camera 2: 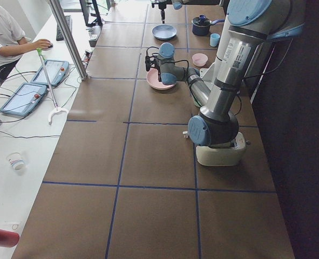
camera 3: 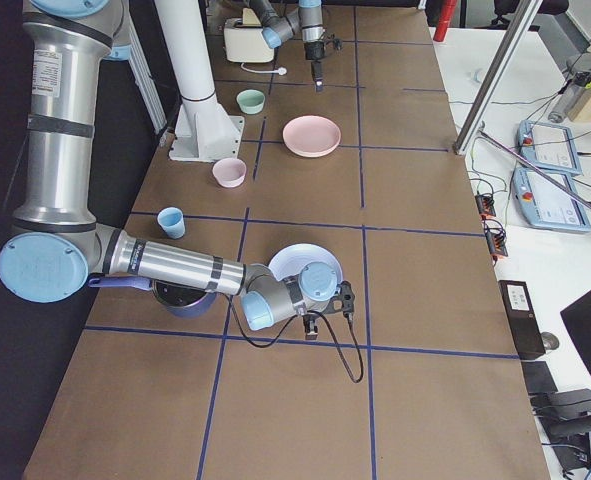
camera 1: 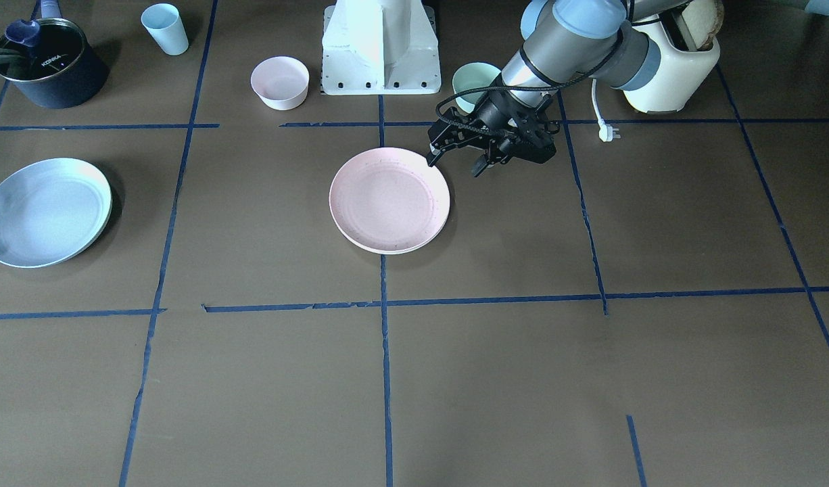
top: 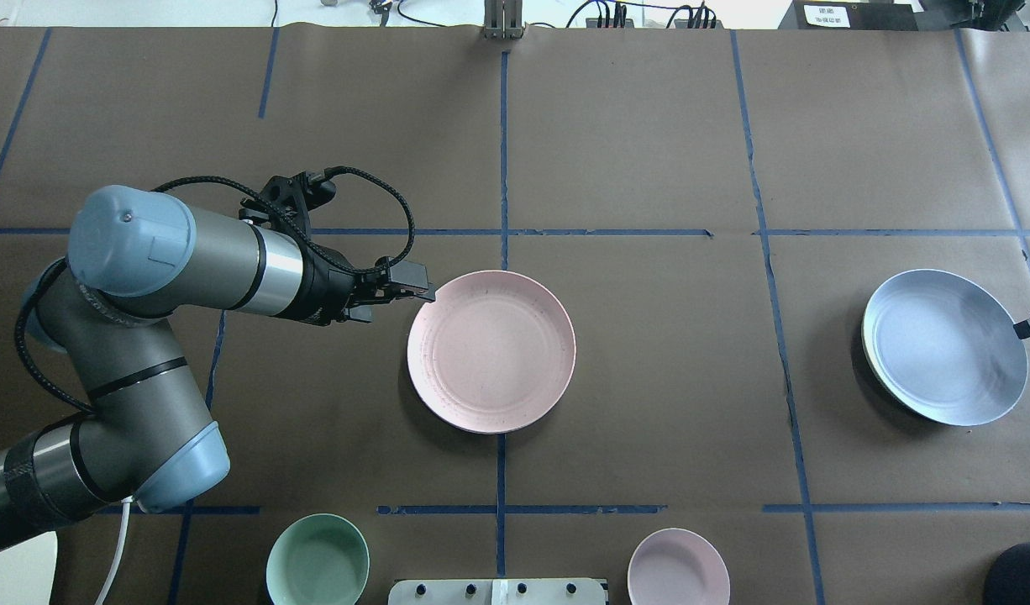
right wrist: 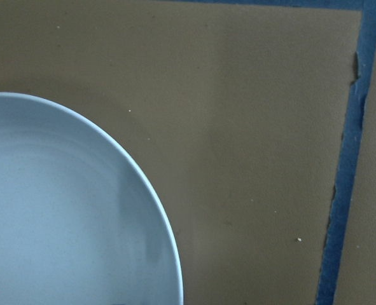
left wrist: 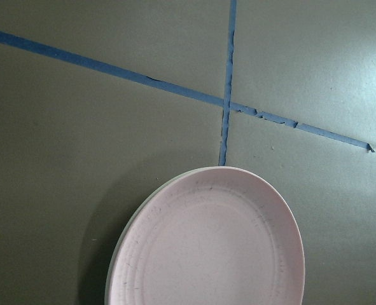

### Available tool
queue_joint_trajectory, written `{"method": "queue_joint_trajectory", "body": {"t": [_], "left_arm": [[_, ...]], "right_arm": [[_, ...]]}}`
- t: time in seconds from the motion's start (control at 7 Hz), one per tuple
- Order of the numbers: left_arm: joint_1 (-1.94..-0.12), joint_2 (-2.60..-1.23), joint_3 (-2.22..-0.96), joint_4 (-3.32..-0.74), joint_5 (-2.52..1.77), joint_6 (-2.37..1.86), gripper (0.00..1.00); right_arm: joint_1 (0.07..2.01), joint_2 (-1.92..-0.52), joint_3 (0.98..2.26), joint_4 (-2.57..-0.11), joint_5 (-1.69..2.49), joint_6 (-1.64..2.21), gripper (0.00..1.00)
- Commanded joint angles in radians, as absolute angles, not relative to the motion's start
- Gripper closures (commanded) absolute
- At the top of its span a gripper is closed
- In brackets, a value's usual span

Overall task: Stack three plates with pink and blue
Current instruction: 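Release the pink plate with the left gripper while the right gripper reaches the blue plate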

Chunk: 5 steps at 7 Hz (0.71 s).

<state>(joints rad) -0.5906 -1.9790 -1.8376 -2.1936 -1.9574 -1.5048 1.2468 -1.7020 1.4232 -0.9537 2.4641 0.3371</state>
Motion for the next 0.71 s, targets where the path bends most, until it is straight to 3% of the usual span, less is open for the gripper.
{"method": "queue_joint_trajectory", "body": {"t": [0.0, 0.14, 0.43, 0.57], "left_arm": [[-0.592, -1.979, -1.839, -2.194, -1.957, -1.505, 0.0], [-0.603, -1.968, -1.845, -2.194, -1.959, -1.505, 0.0], [-0.652, -1.86, -1.926, -2.194, -1.97, -1.497, 0.0], [-0.67, -1.82, -1.951, -2.195, -1.97, -1.496, 0.0]], "right_arm": [[1.217, -1.695, 1.42, -0.95, 2.464, 0.365, 0.29], [1.204, -1.695, 1.419, -0.95, 2.462, 0.367, 0.38], [1.193, -1.694, 1.42, -0.95, 2.464, 0.368, 0.46], [1.192, -1.694, 1.42, -0.95, 2.464, 0.371, 0.81]]}}
